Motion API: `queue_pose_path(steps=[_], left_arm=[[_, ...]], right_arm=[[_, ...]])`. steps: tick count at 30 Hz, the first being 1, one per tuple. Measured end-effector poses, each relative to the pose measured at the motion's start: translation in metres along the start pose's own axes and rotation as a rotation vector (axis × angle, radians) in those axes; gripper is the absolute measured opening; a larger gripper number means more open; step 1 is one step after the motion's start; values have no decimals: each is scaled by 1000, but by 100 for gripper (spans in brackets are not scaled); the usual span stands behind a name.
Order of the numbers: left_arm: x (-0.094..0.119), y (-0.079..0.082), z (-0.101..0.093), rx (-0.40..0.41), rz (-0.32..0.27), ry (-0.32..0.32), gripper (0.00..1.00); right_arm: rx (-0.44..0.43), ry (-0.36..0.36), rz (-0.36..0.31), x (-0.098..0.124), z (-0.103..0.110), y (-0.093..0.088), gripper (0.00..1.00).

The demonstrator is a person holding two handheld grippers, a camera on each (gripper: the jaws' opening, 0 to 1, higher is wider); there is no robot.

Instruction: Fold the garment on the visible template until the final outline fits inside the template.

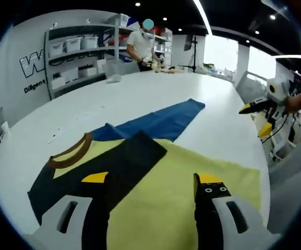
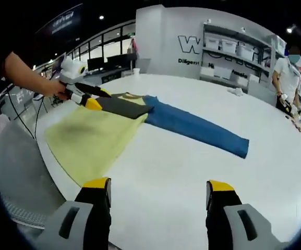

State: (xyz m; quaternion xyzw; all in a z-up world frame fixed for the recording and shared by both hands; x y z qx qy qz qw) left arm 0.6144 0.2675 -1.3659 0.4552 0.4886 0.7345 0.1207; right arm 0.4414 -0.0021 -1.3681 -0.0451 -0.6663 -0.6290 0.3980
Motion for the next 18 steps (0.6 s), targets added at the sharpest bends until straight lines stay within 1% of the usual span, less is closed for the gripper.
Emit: queue_pose_path(steps=[2, 4, 6, 9, 14, 18], left_arm=[[3, 0, 0, -7, -1, 7, 77], [8, 2, 2, 7, -7, 12, 79], [11, 2, 4, 7, -9, 22, 83], [15, 0, 7, 9, -9, 35, 90], [25, -4, 9, 27, -9, 42, 97], [36, -11, 11, 26, 0, 43, 98]], right_arm=[[-6, -2, -4, -2, -3, 2, 72], [-9, -4, -5, -4, -6, 3, 71], [-13, -1, -5, -6, -9, 4, 71], [0, 14, 12, -8, -14, 5, 72], [-3, 7, -1, -8, -24, 10, 71], [-42, -11, -27, -9, -34, 13, 71]])
Point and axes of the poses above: the point that each gripper's makers call its tool centre point, and the gripper's own axes: x roughly backward along the fingers, z roughly to its left, y roughly out of its top, the point moved 4 cm from there along x, roughly backward along the fingers, and after that the axes turned 10 degrees about y, right-handed, at the moved point
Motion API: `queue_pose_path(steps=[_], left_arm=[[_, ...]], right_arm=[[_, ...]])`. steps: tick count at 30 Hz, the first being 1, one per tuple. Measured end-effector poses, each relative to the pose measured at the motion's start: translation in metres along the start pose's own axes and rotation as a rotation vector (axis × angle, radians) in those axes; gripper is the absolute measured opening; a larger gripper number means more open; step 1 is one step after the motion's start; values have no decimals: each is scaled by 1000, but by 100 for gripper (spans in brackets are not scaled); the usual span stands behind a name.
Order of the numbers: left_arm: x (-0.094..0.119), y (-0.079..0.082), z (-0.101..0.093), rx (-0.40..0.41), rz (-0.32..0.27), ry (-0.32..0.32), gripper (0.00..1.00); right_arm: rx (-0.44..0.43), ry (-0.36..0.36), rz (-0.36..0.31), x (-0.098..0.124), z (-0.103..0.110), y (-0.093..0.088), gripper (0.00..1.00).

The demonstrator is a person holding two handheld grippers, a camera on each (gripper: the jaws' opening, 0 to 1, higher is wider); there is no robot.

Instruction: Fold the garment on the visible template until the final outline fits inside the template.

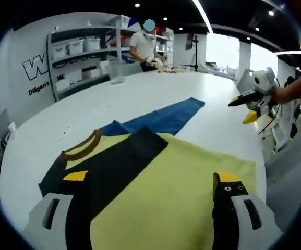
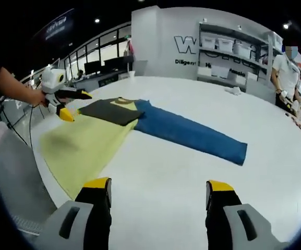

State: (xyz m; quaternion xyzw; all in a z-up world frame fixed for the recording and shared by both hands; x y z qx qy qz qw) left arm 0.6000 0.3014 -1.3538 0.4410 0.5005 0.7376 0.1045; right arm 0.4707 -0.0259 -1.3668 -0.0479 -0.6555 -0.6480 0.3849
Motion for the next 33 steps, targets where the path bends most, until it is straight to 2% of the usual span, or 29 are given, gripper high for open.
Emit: queue_pose_path(steps=[2, 8, 17, 26, 29, 33], left_arm=[[6, -4, 2, 8, -6, -5, 99], [23, -22, 12, 29, 27, 15, 99], [45, -35, 17, 55, 25, 28, 98], [64, -46, 18, 60, 42, 39, 99], [71, -48, 22, 65, 43, 50, 98], [80, -49, 24, 76, 48, 67, 98]], right_arm=[[-28, -14, -11, -1, -7, 1, 71], [-98, -31, -36, -3, -22, 3, 69], [-161, -68, -68, -6, -49, 12, 67], [-154, -88, -41, -14, -76, 18, 65], [-163, -113, -74, -13, -82, 26, 64], [-191, -154, -45, -18, -98, 23, 61]])
Point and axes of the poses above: the point that each gripper's makers call its tool centre point, and the gripper's own axes: x roughly backward along the fingers, z roughly to its left, y roughly out of its top, the point moved 4 cm from there along x, roughly backward along the fingers, and after that the axes turned 10 degrees about y, right-handed, at the moved point
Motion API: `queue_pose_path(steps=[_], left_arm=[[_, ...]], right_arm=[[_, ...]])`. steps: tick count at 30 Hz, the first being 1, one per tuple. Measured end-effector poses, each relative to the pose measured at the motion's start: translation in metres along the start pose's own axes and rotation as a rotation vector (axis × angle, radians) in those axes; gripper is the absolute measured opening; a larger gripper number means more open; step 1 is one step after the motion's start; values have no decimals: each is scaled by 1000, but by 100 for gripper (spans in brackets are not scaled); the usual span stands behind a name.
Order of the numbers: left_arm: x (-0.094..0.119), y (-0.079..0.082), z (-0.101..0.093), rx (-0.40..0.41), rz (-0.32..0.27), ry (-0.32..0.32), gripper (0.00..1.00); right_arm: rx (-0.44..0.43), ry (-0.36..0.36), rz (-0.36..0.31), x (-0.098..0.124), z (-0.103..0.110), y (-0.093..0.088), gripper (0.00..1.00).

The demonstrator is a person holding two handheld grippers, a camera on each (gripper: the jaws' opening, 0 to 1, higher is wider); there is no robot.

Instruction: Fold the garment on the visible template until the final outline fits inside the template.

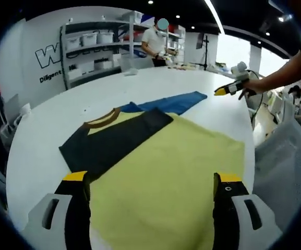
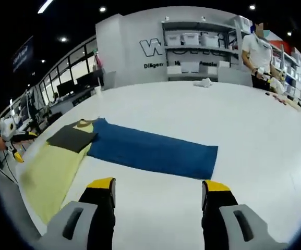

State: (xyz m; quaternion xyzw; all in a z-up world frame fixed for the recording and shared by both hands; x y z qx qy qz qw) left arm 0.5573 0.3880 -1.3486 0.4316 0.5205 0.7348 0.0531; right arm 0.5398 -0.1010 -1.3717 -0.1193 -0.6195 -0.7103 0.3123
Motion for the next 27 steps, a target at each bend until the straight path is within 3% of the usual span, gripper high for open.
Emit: queue_pose_path(steps=[3, 9, 13, 25, 26, 27], left_arm=[[5, 0, 0, 5, -5, 3, 98], [11, 2, 1, -24, -12, -2, 98], [16, 1, 2, -20, -10, 2, 98], [32, -14, 5, -19, 14, 34, 97], [33, -15, 6, -16, 17, 37, 97], [34, -16, 7, -12, 17, 41, 96]], right_arm=[[-2, -21, 21, -5, -10, 0, 53], [-27, -54, 29, -16, -28, 2, 50], [-52, -91, 45, -23, -41, 1, 43], [-149, -174, 76, -36, -70, -8, 27], [-133, -173, 46, -39, -76, -4, 24], [-175, -165, 50, -41, -75, -5, 22]])
Point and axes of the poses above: the point that each gripper's makers call its tool centre point, and the gripper's own axes: x roughly backward along the fingers, z roughly to its left, y roughly out of its top, the point moved 4 cm from there along x, roughly backward along the fingers, and after that the axes turned 10 degrees about y, right-handed, at the moved point
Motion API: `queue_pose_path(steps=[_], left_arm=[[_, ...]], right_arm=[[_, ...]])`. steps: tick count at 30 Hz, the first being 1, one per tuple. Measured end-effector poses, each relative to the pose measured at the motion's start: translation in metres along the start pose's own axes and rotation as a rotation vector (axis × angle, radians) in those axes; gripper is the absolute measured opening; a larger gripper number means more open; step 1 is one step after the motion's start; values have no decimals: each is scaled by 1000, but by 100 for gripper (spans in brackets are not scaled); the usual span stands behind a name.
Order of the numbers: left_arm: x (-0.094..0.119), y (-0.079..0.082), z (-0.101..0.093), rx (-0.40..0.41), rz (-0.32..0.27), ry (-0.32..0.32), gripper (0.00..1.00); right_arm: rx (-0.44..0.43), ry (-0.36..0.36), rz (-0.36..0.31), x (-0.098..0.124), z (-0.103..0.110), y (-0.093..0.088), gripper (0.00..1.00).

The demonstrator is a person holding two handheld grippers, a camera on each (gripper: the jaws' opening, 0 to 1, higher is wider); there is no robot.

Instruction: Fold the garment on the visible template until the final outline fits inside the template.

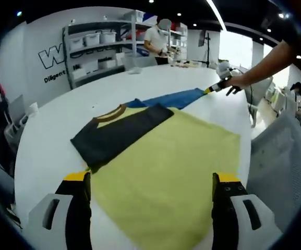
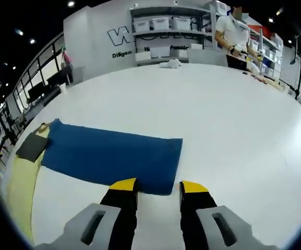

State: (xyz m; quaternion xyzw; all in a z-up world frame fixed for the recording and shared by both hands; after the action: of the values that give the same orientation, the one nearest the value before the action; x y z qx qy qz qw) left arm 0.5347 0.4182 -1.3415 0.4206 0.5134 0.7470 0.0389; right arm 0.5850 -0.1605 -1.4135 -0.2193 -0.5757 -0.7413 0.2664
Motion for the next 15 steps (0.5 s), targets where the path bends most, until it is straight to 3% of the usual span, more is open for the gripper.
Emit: queue_pose_path(steps=[4, 8, 12, 15], left_arm=[[2, -2, 1, 13, 2, 9, 96], [4, -4, 3, 21, 0, 15, 96], [7, -5, 6, 24, 0, 26, 95], [8, -7, 10, 34, -2, 34, 95]], right_arm=[[45, -3, 2, -4, -3, 3, 18], [86, -22, 30, -7, -4, 4, 4], [147, 12, 42, -9, -3, 7, 3], [197, 20, 100, -9, 2, 5, 0]])
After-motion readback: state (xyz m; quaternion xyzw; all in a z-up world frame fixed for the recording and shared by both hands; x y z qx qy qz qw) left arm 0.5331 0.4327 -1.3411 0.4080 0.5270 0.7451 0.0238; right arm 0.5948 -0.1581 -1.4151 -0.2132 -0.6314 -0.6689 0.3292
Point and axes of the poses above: the point that each gripper's makers call its tool centre point, and the gripper's own axes: x roughly backward along the fingers, z roughly to its left, y roughly out of its top, the point moved 4 cm from there along x, roughly backward along the fingers, and after that the axes turned 10 degrees about y, right-handed, at the moved point
